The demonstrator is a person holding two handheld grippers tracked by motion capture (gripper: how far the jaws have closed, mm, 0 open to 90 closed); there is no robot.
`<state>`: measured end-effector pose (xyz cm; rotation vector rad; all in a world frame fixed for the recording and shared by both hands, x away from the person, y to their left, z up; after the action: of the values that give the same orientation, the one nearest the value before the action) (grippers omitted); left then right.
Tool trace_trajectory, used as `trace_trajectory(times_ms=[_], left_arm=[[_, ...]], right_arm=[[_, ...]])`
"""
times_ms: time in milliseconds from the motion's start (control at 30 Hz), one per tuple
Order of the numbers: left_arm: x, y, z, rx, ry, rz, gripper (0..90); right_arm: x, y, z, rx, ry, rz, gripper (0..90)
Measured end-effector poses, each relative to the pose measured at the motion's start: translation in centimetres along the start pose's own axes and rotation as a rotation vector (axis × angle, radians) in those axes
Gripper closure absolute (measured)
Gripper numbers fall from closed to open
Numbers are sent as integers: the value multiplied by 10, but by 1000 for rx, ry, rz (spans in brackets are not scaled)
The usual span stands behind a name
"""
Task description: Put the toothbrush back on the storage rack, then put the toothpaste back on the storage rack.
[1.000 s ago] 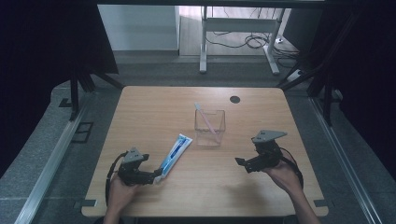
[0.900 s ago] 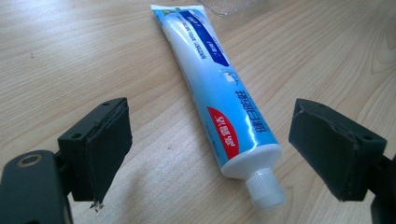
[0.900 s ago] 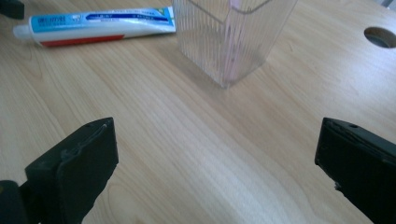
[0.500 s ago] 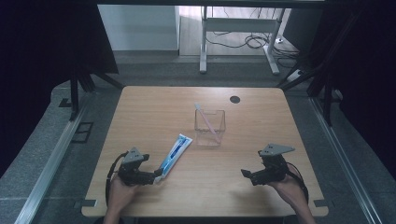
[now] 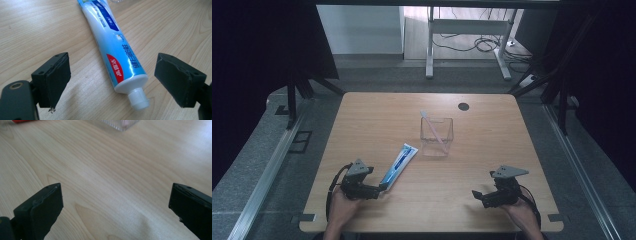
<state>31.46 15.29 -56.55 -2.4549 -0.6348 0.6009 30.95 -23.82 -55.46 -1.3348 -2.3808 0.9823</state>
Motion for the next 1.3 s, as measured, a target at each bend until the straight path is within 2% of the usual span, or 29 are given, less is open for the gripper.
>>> trace_trajectory(times_ms=[233, 400, 567, 767, 867, 1300], left_arm=[[-2, 5, 1, 36, 16, -4, 135], [-4, 7, 1, 59, 25, -13, 136], [-4, 7, 0, 56, 3, -14, 136], [-5, 6, -3, 60, -2, -13, 156], [-7, 5, -5, 60, -9, -19, 195], [-16, 3, -17, 63, 8, -22, 491]], right_arm=[[2, 9, 17, 46, -36, 24, 0], [2, 10, 22, 52, -62, 35, 0], [1, 9, 23, 48, -67, 40, 0], [-4, 5, 21, 25, -34, 45, 0], [-6, 3, 22, 20, -15, 39, 0], [-8, 5, 28, 79, -59, 56, 25]])
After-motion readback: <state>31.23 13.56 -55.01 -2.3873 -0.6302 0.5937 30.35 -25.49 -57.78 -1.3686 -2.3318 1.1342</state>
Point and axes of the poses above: each handheld gripper's, and its own axes: y roughly forward along the jaws, z roughly out of its underside, x roughly to its left, the point moved 7 cm from there along y, roughly forward along the jaws, and after that the axes turned 14 degrees about z, right-handed, at the moved point
